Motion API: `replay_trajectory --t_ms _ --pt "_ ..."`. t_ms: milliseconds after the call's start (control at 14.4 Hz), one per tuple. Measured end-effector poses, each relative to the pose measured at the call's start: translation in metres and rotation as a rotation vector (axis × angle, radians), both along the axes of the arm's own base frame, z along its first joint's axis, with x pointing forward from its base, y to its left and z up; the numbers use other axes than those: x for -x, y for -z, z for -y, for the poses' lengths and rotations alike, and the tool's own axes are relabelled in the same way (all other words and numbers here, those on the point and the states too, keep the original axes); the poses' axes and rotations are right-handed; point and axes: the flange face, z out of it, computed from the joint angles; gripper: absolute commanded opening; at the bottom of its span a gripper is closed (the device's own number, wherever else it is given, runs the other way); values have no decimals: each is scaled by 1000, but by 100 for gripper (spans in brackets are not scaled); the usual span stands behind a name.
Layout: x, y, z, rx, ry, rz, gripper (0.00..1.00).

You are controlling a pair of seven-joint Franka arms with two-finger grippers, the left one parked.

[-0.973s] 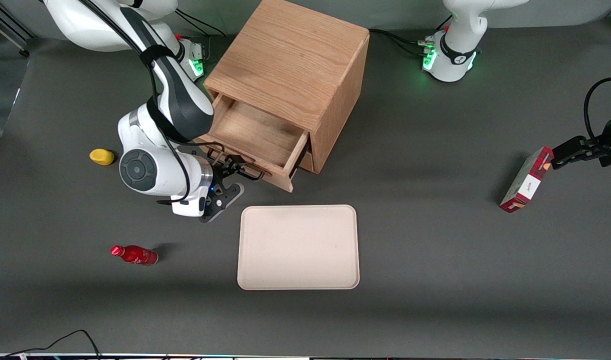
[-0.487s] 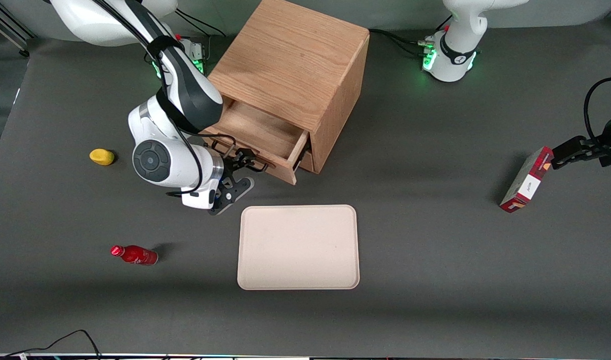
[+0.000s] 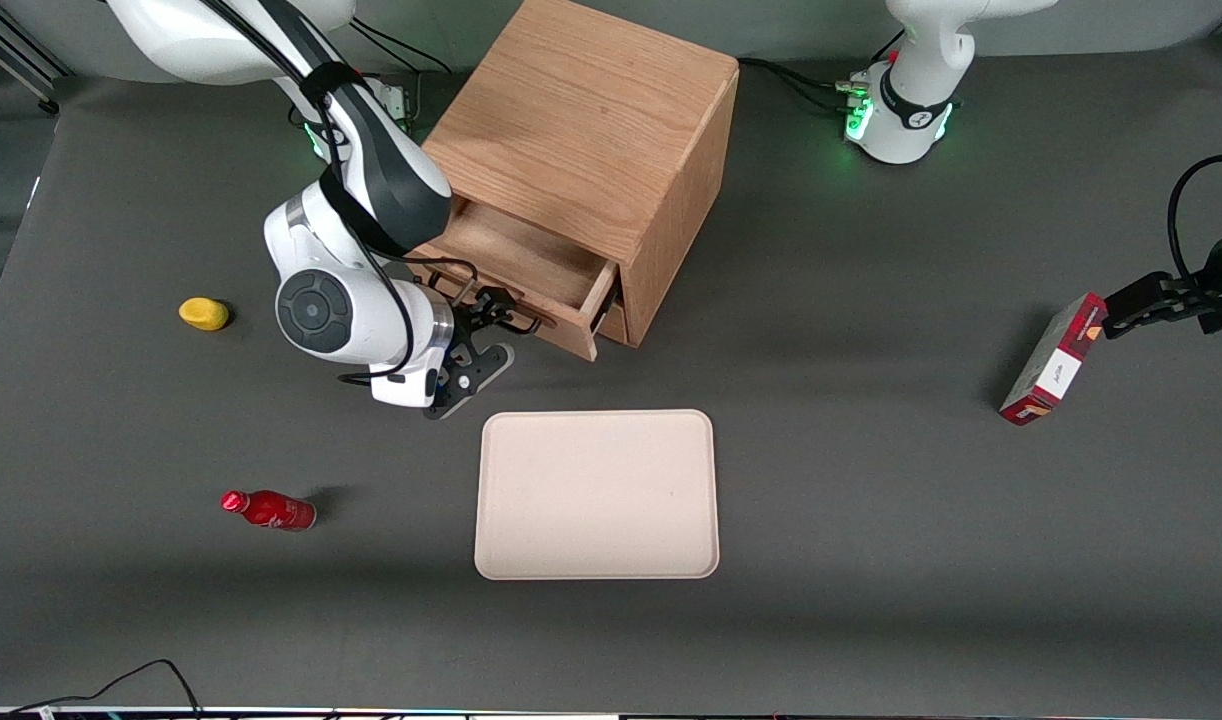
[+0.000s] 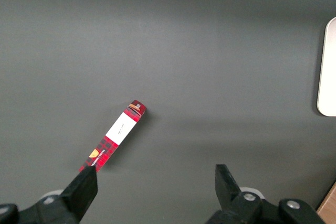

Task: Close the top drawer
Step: 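Keep pushing the drawer front until flush with the cabinet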

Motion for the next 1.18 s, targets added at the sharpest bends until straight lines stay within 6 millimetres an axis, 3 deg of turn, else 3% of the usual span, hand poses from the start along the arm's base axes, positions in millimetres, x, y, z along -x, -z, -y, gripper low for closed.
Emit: replay_trajectory --t_ms 695,1182 --pt "3 1 -1 -28 -120 13 100" --pt "24 -5 -8 -21 -171 4 100"
